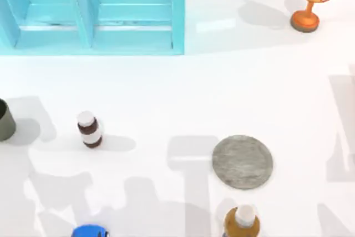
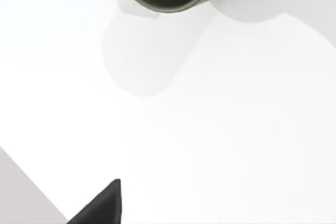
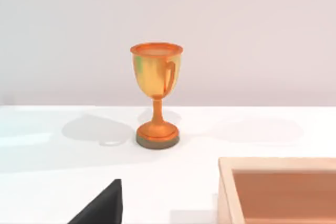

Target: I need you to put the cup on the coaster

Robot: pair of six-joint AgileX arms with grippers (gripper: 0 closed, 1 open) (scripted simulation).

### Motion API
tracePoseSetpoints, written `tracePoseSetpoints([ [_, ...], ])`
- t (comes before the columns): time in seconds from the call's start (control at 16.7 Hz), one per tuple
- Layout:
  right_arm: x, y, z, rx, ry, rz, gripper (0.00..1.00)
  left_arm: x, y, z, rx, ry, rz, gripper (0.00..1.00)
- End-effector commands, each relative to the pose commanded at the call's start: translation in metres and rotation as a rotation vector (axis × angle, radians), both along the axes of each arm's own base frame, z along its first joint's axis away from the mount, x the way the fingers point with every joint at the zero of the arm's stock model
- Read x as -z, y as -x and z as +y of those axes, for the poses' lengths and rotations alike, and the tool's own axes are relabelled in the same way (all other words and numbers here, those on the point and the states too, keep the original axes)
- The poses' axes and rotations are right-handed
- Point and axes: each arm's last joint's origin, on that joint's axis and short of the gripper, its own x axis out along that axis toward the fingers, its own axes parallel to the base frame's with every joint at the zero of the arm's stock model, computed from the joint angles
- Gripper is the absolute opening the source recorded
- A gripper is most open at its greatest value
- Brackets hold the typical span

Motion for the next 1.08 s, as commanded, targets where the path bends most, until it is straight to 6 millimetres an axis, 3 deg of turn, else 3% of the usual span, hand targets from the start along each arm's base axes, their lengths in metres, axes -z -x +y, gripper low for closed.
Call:
tracePoseSetpoints([
  [0.3,0.000,0.000,0.000,0.000,0.000,0.000,1.00,-0.003,-0.068,0.010,0.351,-0.020,0.340,1.00],
  [0.6,0.000,0.000,0.000,0.000,0.000,0.000,1.00,-0.004,-0.119,0.016,0.599,0.033,0.442,1.00],
  [0.78,0.000,0.000,0.000,0.000,0.000,0.000,1.00,-0.005,-0.131,0.017,0.656,0.048,0.443,1.00],
  [1.08,0.000,0.000,0.000,0.000,0.000,0.000,1.00,-0.006,-0.131,0.016,0.660,0.045,0.440,1.00],
])
